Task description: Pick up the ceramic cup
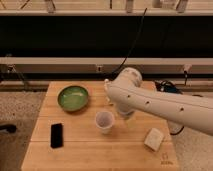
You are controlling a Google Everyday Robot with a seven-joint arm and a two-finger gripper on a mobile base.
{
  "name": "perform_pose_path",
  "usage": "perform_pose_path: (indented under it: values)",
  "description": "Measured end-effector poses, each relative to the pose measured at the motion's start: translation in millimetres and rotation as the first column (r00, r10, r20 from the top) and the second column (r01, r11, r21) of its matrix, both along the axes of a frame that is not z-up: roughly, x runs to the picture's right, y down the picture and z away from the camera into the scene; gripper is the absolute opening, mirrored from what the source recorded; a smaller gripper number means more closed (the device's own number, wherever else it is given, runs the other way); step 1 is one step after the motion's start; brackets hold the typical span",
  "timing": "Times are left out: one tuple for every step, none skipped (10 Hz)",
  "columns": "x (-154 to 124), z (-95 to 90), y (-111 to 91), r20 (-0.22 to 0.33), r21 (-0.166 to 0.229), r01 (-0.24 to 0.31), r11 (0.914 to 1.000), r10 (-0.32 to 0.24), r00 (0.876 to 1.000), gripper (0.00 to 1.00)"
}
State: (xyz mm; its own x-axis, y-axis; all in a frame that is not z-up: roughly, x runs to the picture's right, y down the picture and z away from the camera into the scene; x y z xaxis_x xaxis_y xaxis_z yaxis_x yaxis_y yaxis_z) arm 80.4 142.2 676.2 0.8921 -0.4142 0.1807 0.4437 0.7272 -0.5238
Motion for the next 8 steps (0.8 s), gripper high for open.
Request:
perform_pose_path:
  values:
    - [-6.6, 0.3, 4.6, 0.011, -0.007, 0.015, 0.9999, -0.014, 1.000, 0.80]
    - [-9.5, -0.2, 8.7, 0.018, -0.011, 0.031, 0.9995, -0.030, 0.999, 0.80]
    - [-15.8, -0.7, 14.7, 0.029, -0.015, 0.053, 0.9985, -0.053, 0.998, 0.80]
    - [-27.0, -1.9, 20.0, 0.043, -0.013, 0.068, 0.9976, -0.068, 0.997, 0.80]
    - [-39.4, -2.6, 24.2, 0.061, -0.008, 0.081, 0.9967, -0.080, 0.995, 0.80]
    - [-43.8, -3.9, 28.8, 0.067, -0.008, 0.094, 0.9956, -0.093, 0.993, 0.80]
    - [-46.0, -1.6, 31.8, 0.076, -0.008, 0.103, 0.9947, -0.102, 0.992, 0.80]
    - [-46.7, 1.6, 34.8, 0.083, -0.009, 0.108, 0.9941, -0.107, 0.991, 0.80]
